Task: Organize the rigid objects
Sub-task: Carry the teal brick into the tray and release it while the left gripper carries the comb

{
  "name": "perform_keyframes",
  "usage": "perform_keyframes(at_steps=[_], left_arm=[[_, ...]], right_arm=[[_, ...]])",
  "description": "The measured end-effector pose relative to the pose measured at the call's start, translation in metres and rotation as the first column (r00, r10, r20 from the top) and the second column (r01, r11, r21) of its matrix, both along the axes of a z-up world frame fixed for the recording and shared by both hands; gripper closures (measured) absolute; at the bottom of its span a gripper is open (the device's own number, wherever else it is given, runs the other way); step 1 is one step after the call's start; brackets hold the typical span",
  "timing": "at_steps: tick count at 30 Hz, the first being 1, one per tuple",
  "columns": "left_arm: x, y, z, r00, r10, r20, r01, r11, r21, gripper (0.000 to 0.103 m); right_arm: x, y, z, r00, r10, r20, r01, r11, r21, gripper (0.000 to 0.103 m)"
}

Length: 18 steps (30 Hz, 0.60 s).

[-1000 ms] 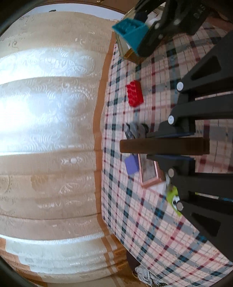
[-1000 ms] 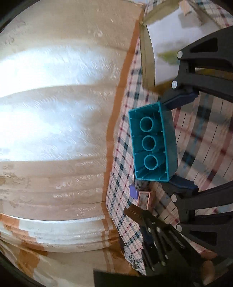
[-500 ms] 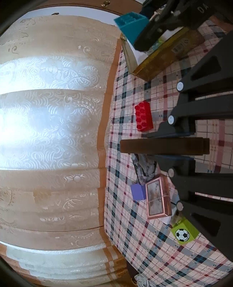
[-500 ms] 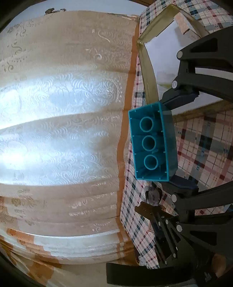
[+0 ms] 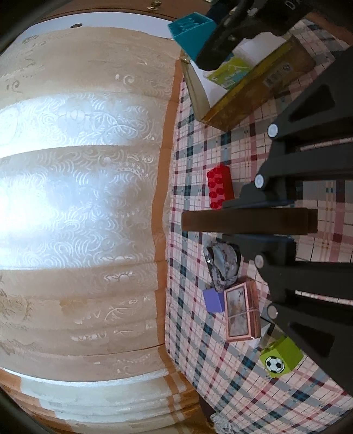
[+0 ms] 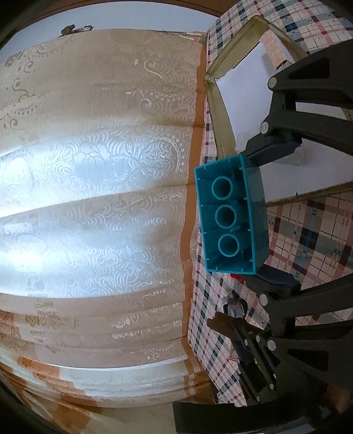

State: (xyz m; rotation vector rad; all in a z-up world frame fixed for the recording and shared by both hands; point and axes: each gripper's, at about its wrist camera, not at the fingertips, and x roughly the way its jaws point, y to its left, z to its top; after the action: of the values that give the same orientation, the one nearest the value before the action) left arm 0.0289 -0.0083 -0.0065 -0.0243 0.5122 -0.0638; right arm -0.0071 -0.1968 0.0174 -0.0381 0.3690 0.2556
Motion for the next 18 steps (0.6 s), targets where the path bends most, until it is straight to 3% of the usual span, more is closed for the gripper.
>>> perform_keyframes(at_steps=[18], left_arm=[[-0.006, -0.031, 0.005, 0.999, -0.036, 0.018, 0.036, 0.999, 0.005, 0.089]], right_arm=[[0.0, -0.029, 0.006, 0.999, -0.036, 0.018, 0.036, 0.999, 0.026, 0.035]])
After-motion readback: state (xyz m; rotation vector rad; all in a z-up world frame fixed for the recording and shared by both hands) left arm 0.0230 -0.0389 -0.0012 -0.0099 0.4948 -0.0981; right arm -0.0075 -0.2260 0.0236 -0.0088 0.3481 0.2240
